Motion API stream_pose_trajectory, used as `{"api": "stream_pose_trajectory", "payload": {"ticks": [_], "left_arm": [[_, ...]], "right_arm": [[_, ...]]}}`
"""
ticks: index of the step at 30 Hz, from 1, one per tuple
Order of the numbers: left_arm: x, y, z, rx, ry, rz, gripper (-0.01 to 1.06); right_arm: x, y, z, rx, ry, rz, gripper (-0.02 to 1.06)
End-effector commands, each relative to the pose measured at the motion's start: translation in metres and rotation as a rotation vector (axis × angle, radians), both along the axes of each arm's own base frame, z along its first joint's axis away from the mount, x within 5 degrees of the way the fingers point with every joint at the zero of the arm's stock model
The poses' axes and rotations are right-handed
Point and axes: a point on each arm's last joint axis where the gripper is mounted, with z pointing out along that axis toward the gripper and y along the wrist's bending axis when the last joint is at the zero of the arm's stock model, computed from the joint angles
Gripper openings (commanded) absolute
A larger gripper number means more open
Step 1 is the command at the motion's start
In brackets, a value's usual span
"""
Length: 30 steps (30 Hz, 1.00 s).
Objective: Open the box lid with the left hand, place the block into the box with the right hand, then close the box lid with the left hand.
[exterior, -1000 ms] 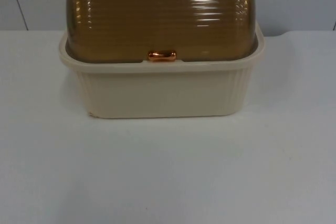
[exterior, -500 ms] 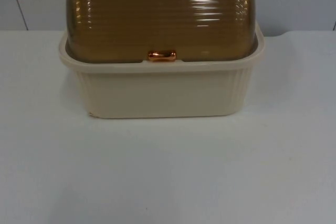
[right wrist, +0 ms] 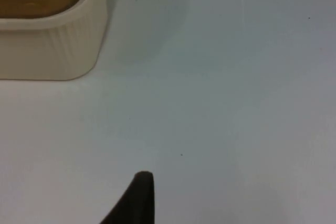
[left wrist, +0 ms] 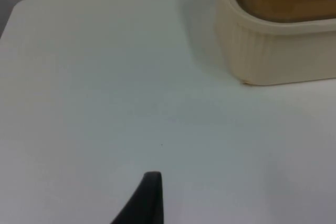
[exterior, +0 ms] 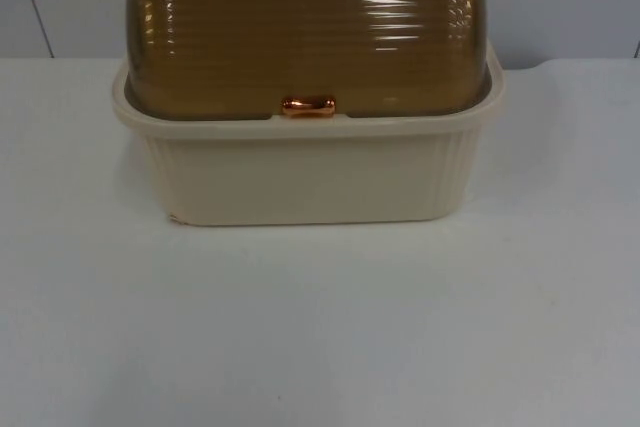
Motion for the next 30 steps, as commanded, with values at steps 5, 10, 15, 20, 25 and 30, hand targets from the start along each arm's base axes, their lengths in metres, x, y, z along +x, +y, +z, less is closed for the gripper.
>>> {"api": "stream_pose_trajectory", "payload": {"ticks": [5,10,15,20,25,30], "left_arm": [[0.0,0.0005,-0.0014,-0.001,0.003,0.001,1.05],[0.0,0.0005,-0.0014,-0.001,0.003,0.001,1.05],[0.0,0.0005,-0.0014,-0.001,0.003,0.001,1.05],[0.0001,0.0005,-0.0014,0.0,0.003,0.036,1.05],[0.0004,0.0005,-0.0015,0.007,0.003,0.179,1.05],[0.0002,0.0022,-0.0015,0.027,0.004,0.194,1.05]], "right_arm": [[0.0,-0.0005,0.0001,-0.001,-0.007,-0.008,1.04],[0.0,-0.0005,0.0001,-0.001,-0.007,-0.008,1.04],[-0.0001,0.0007,0.0001,0.011,-0.006,0.007,1.04],[0.0,-0.0002,0.0001,0.012,-0.006,0.044,1.04],[0.0001,-0.0012,0.0001,0.004,-0.007,0.074,1.04],[0.0001,-0.0012,0.0001,0.004,-0.007,0.077,1.04]]}}
